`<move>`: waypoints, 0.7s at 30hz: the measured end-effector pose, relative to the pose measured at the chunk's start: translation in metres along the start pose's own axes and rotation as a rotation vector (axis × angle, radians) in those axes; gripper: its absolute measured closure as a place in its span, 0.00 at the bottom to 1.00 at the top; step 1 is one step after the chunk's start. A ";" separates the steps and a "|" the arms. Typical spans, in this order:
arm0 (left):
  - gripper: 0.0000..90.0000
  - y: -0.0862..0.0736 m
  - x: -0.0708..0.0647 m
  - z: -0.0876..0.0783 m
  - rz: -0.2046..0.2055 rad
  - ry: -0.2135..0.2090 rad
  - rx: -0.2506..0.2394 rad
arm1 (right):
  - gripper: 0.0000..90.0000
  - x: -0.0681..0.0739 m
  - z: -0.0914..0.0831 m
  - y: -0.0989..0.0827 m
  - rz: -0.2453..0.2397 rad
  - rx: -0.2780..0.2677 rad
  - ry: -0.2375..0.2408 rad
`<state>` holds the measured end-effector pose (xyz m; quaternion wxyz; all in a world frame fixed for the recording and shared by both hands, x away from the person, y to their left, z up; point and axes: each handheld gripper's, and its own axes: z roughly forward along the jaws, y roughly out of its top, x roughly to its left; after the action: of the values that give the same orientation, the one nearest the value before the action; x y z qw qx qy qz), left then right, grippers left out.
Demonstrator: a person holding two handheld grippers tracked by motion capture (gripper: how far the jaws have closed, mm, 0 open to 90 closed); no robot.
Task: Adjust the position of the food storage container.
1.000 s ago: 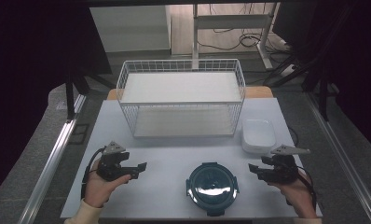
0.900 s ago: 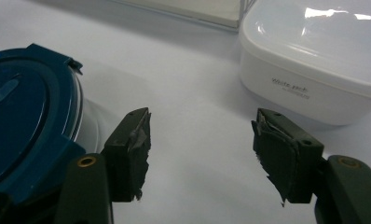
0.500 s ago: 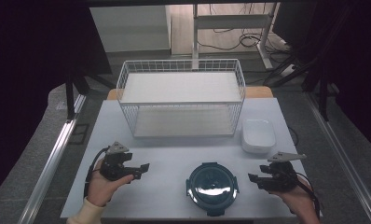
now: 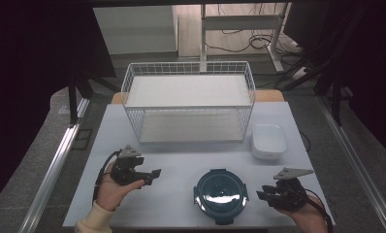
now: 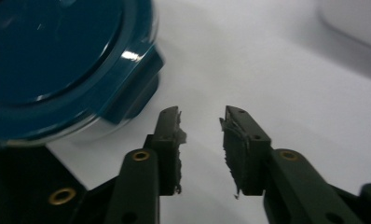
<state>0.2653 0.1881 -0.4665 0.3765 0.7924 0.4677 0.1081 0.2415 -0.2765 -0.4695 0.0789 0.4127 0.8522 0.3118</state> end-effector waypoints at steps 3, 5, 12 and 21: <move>0.21 0.002 0.001 0.001 0.006 0.002 0.001 | 0.80 0.006 0.002 -0.002 -0.019 0.025 0.004; 0.21 0.003 0.000 0.002 0.006 0.000 0.002 | 0.82 0.009 0.003 -0.003 -0.027 0.033 0.010; 0.21 0.005 0.000 0.008 0.015 -0.004 0.012 | 0.99 0.028 0.011 -0.009 -0.100 0.104 0.054; 0.21 0.006 0.000 0.006 0.007 0.004 0.005 | 0.99 0.060 0.028 -0.005 -0.188 0.159 0.149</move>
<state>0.2723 0.1837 -0.4670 0.3730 0.7947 0.4661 0.1100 0.2103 -0.2212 -0.4875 0.0116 0.3116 0.9127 0.2641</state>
